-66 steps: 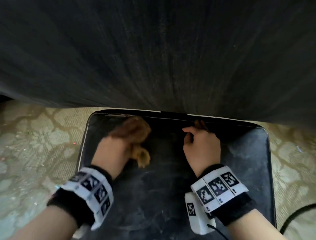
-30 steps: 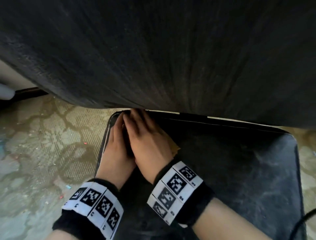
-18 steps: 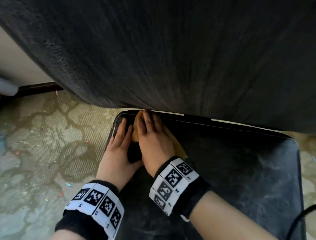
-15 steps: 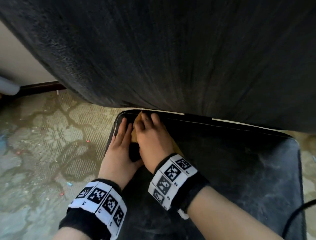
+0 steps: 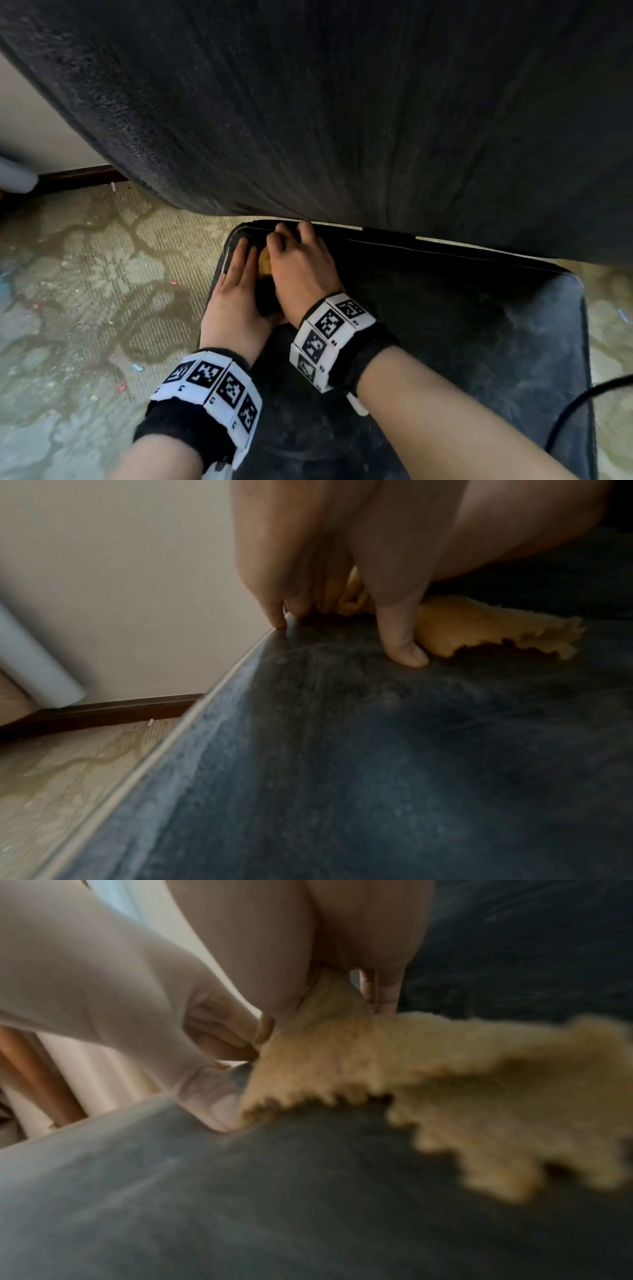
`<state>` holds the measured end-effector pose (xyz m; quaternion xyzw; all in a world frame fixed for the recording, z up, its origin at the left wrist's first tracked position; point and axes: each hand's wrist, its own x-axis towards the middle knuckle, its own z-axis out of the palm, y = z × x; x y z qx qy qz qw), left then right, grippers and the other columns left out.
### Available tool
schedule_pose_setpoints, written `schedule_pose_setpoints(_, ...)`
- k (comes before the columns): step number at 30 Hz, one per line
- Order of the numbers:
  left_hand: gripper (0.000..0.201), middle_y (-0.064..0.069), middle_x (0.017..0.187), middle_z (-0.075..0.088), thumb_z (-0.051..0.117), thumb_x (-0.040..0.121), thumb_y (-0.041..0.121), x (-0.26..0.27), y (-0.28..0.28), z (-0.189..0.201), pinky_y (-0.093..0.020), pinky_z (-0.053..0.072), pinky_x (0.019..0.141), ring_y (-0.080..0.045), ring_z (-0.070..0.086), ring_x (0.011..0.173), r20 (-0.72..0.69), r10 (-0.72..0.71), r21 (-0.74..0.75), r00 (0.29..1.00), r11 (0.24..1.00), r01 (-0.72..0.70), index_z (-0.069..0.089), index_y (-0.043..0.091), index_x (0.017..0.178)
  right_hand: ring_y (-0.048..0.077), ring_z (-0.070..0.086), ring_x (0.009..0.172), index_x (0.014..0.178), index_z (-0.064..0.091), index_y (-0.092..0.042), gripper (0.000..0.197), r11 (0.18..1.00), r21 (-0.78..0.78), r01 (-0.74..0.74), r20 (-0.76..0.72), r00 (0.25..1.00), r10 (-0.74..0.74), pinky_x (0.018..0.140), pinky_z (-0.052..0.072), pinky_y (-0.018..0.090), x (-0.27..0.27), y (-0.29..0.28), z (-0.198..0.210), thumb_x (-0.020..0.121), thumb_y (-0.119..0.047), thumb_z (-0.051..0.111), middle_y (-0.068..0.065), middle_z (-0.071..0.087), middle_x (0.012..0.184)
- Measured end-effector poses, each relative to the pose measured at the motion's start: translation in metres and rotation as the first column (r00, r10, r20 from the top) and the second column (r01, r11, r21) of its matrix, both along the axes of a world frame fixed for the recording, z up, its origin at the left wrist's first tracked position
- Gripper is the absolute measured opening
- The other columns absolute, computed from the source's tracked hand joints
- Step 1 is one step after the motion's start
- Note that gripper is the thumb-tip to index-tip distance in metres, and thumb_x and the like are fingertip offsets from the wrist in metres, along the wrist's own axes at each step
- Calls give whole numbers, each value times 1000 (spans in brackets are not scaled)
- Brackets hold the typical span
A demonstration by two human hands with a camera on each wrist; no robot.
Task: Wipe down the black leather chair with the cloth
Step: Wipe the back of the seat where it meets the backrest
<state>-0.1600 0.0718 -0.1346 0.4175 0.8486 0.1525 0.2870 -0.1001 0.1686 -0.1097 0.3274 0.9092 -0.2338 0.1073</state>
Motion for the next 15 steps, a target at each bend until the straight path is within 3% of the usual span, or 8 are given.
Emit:
schedule_pose_setpoints(2,103,4,156,5,79,68,29,0,0,0,-28,22,112,-16,21,141,-8,14,-19,1000,1000,-14,15,17,147,33,51,112,99,60,-7,46,997,47,67,-10,998,-67,80,48,36,5,1,2,76,-14,21,9,66,109)
schedule_pose_setpoints(5,109,5,156,4,82,63,30,-1,0,0,-28,21,112,-18,21,141,-15,19,-45,1000,999,-19,15,17,147,35,49,114,102,59,-5,42,996,65,63,-44,997,-60,82,47,37,15,6,-4,74,-13,29,11,65,110)
schedule_pose_setpoints(9,109,7,156,3,82,64,27,0,1,2,-27,17,112,-18,19,141,-7,29,-65,1000,997,-29,13,18,148,33,63,93,85,64,-6,26,979,158,128,-68,991,-118,67,53,30,35,15,-8,59,-8,61,9,71,84)
schedule_pose_setpoints(11,109,7,156,3,83,63,27,0,2,3,-29,18,113,-19,19,141,-6,32,-66,999,997,-33,14,18,148,35,63,91,86,64,-3,41,981,165,98,-77,993,-86,68,54,33,46,20,-12,47,-4,76,12,71,83)
schedule_pose_setpoints(15,109,6,156,4,84,63,25,0,3,6,-32,22,113,-22,21,141,-12,31,-80,999,996,-32,16,16,147,37,64,90,88,65,-2,53,981,175,89,-85,994,-75,68,56,37,69,28,-10,38,-1,79,13,72,86)
